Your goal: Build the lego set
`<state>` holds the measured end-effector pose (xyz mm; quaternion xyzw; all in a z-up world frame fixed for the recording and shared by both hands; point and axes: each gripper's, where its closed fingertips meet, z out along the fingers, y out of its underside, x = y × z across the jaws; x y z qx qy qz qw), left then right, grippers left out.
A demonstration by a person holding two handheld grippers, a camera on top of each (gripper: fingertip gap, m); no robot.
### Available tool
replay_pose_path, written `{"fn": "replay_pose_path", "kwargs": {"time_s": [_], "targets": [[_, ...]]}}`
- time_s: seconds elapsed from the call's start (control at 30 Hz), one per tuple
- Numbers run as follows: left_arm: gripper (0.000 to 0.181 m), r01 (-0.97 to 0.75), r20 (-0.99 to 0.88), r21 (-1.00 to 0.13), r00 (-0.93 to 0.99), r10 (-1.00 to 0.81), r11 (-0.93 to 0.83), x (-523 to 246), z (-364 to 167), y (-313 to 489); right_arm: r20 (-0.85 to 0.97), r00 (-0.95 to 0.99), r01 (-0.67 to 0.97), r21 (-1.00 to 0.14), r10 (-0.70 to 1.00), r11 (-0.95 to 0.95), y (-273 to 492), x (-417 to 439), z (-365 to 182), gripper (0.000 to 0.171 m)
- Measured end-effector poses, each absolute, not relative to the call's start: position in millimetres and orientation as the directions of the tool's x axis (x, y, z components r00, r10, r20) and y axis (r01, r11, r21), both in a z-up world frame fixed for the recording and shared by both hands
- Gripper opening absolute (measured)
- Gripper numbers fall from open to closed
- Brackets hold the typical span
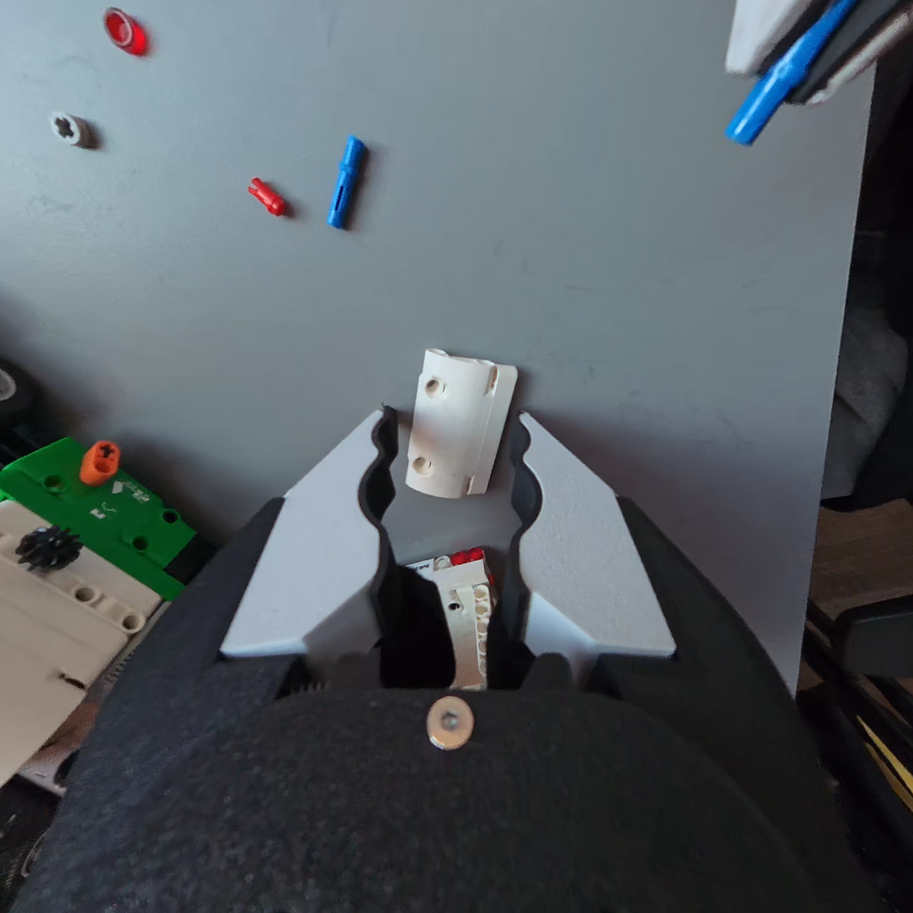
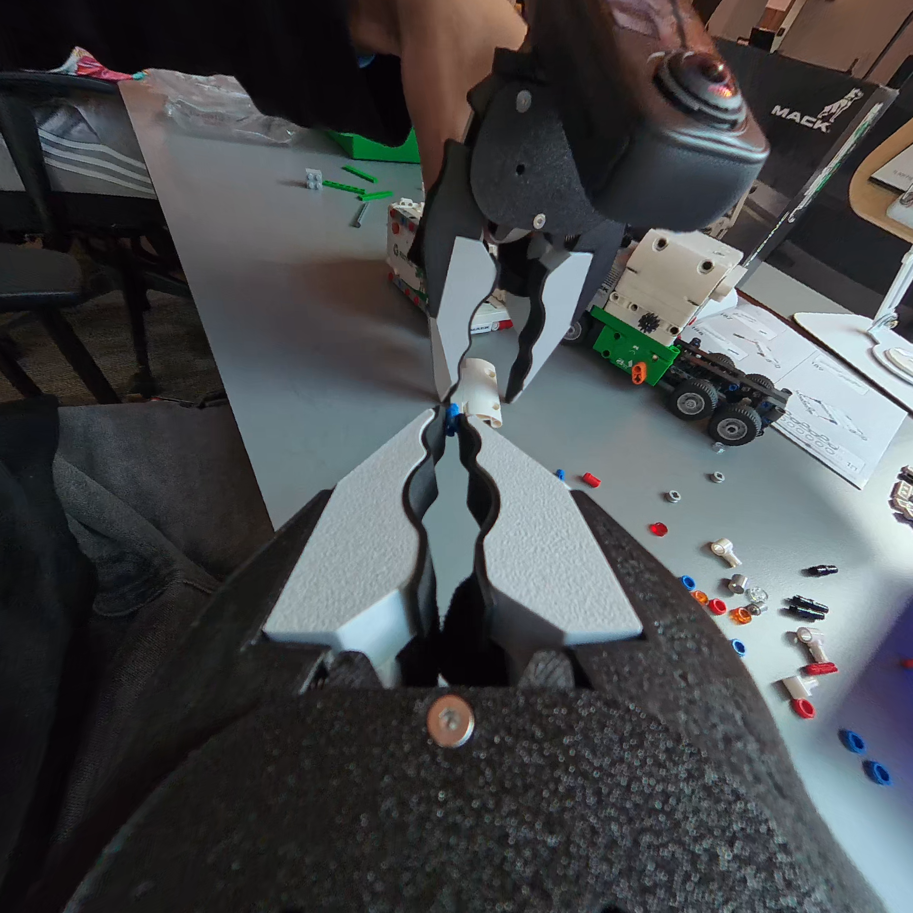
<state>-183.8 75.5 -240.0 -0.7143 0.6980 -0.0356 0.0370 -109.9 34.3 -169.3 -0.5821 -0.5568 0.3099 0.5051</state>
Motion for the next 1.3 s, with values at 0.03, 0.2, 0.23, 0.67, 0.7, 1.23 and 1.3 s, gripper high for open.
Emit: {"fn": "replay_pose_path", "kwargs": {"time_s": [0.03,0.2,0.23,0.67,0.7,1.23,1.3], "targets": [[0.034,-0.994,-0.005,-0.107,0.039,-0.999,-0.038,-184,-240,76,0.2,0.191,0.335,-0.934,0.961,0.128,35,-110,-169,0.004],[0.033,-0.879,-0.023,-0.427,0.244,-0.97,-0.211,-149,-207,75,0.214,0.254,0.347,-0.93,0.943,0.118,47,-104,-168,0.004],[0.033,-0.805,0.0,-0.55,0.263,-0.965,-0.22,-136,-191,69,0.209,0.272,0.342,-0.933,0.939,0.108,50,-102,-166,0.004],[0.033,-0.248,-0.041,-0.965,0.452,-0.891,-0.082,-106,-154,70,-0.238,0.384,-0.027,-0.969,0.892,-0.246,97,-90,-134,0.003],[0.033,-0.248,-0.066,-0.967,0.474,-0.878,-0.061,-108,-152,75,-0.276,0.38,-0.052,-0.959,0.883,-0.278,102,-91,-134,0.003],[0.033,0.01,0.292,-0.923,0.669,-0.684,-0.384,-119,-163,121,-0.275,0.473,-0.045,-0.956,0.837,-0.289,104,-103,-145,0.003],[0.033,0.002,0.283,-0.925,0.67,-0.687,-0.379,-118,-164,121,-0.28,0.482,-0.054,-0.955,0.83,-0.29,106,-102,-145,0.003]]}}
